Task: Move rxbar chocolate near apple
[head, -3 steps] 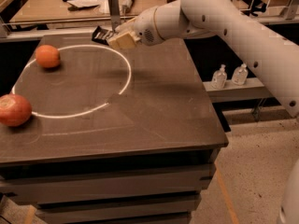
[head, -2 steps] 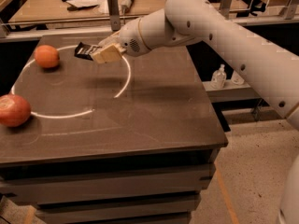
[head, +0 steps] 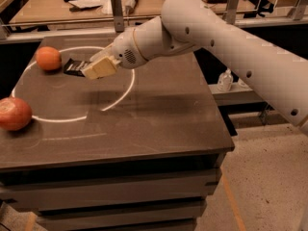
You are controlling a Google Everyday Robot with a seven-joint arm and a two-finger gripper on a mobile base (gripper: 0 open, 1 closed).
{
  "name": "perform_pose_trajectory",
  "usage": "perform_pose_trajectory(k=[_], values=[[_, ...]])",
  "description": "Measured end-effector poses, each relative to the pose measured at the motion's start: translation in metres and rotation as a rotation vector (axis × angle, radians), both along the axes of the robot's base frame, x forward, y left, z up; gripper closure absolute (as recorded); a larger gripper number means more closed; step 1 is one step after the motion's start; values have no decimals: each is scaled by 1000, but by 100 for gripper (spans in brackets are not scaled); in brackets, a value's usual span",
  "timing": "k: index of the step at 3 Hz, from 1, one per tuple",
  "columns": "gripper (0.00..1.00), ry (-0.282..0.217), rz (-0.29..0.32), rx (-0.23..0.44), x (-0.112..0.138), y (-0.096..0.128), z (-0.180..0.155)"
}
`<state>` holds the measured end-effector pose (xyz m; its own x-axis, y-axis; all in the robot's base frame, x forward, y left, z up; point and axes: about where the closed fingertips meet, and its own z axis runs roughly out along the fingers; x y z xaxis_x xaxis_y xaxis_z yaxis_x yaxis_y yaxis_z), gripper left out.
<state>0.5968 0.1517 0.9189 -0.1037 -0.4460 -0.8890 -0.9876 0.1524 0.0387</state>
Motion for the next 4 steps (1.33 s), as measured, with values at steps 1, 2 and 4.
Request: perform_pose_trajectory(k=[1, 2, 4], values=[[100, 16, 1, 22, 0, 2, -8], [100, -11, 106, 30, -35, 15, -7], [100, -20, 205, -47, -90, 44, -12]])
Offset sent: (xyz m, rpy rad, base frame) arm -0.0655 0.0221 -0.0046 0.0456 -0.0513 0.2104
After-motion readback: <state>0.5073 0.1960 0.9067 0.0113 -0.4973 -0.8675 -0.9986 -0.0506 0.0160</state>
